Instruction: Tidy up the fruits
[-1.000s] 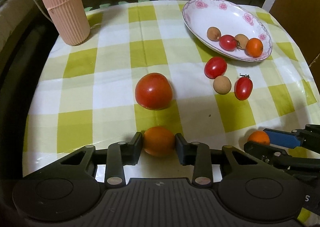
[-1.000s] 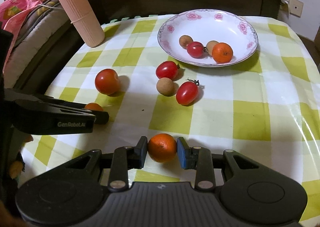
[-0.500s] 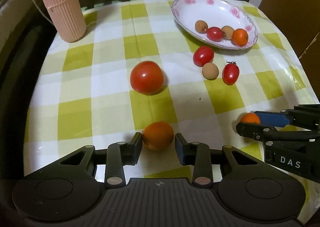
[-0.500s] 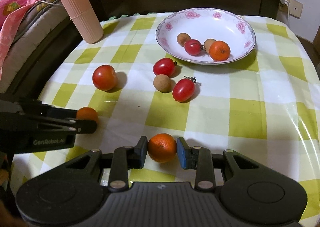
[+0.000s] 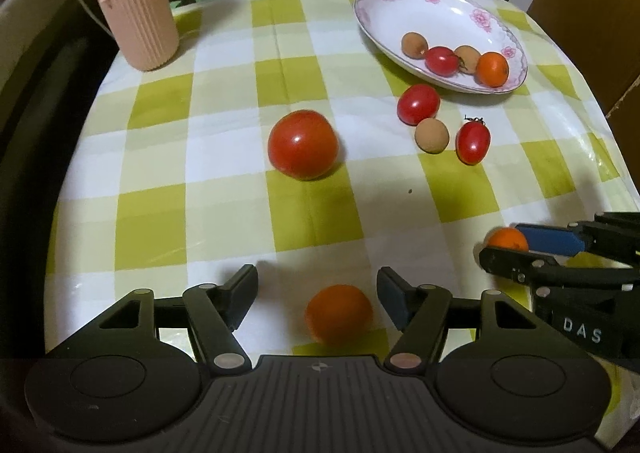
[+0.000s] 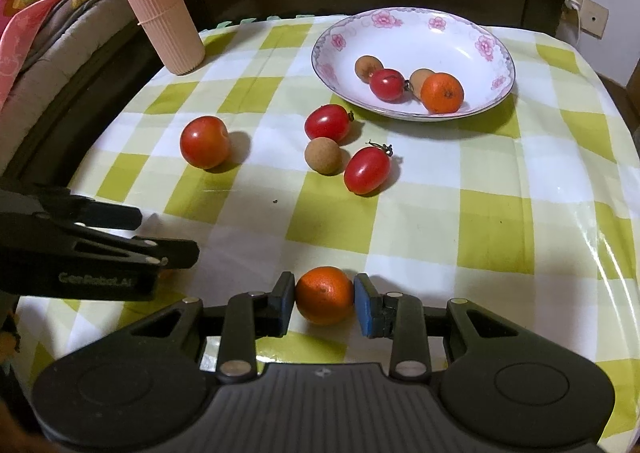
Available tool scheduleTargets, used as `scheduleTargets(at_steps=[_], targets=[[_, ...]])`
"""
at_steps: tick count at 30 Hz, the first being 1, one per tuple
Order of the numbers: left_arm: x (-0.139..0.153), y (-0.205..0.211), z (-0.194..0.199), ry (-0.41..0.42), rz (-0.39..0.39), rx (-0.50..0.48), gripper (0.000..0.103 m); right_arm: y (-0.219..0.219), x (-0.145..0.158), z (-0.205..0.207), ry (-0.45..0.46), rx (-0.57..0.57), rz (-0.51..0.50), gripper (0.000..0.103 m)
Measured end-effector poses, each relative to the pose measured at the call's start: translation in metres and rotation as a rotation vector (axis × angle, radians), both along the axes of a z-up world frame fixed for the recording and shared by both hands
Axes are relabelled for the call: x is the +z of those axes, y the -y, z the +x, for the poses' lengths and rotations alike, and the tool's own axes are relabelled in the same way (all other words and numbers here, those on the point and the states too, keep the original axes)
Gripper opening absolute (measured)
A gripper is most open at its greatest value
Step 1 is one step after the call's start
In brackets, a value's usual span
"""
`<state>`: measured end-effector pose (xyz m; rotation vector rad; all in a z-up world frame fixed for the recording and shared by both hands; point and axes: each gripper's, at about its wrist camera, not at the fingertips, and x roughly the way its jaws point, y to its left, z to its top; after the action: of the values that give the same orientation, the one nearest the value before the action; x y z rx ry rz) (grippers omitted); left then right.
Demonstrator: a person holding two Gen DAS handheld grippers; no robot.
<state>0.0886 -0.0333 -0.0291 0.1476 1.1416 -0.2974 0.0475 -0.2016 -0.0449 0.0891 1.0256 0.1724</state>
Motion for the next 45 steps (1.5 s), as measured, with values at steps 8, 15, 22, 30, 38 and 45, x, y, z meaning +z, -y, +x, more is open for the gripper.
scheduleTargets(at_steps=[8,15,22,30,38,45], targets=[[-0.002,0.007,-0.016,0.001,0.001,-0.034,0.069,-0.002,-0.002,0.001,-0.005,0.012,-0.002,0.031],[-0.005,0.017,-0.034,0.044,0.039,-0.070,0.043,-0.007,-0.003,-0.002,0.006,0.039,-0.054,0.031],[-0.004,0.016,-0.034,0.036,0.019,-0.061,0.043,-0.004,0.000,-0.002,0.023,0.029,-0.043,0.031],[0.008,0.023,-0.026,0.068,-0.021,-0.070,0.043,0.002,0.009,-0.001,0.044,0.013,-0.012,0.031],[0.015,0.030,-0.014,0.084,-0.052,-0.071,0.043,0.017,0.022,0.000,0.076,-0.027,0.035,0.031],[0.024,0.039,-0.005,0.105,-0.077,-0.088,0.043,0.022,0.029,0.002,0.098,-0.045,0.054,0.031]])
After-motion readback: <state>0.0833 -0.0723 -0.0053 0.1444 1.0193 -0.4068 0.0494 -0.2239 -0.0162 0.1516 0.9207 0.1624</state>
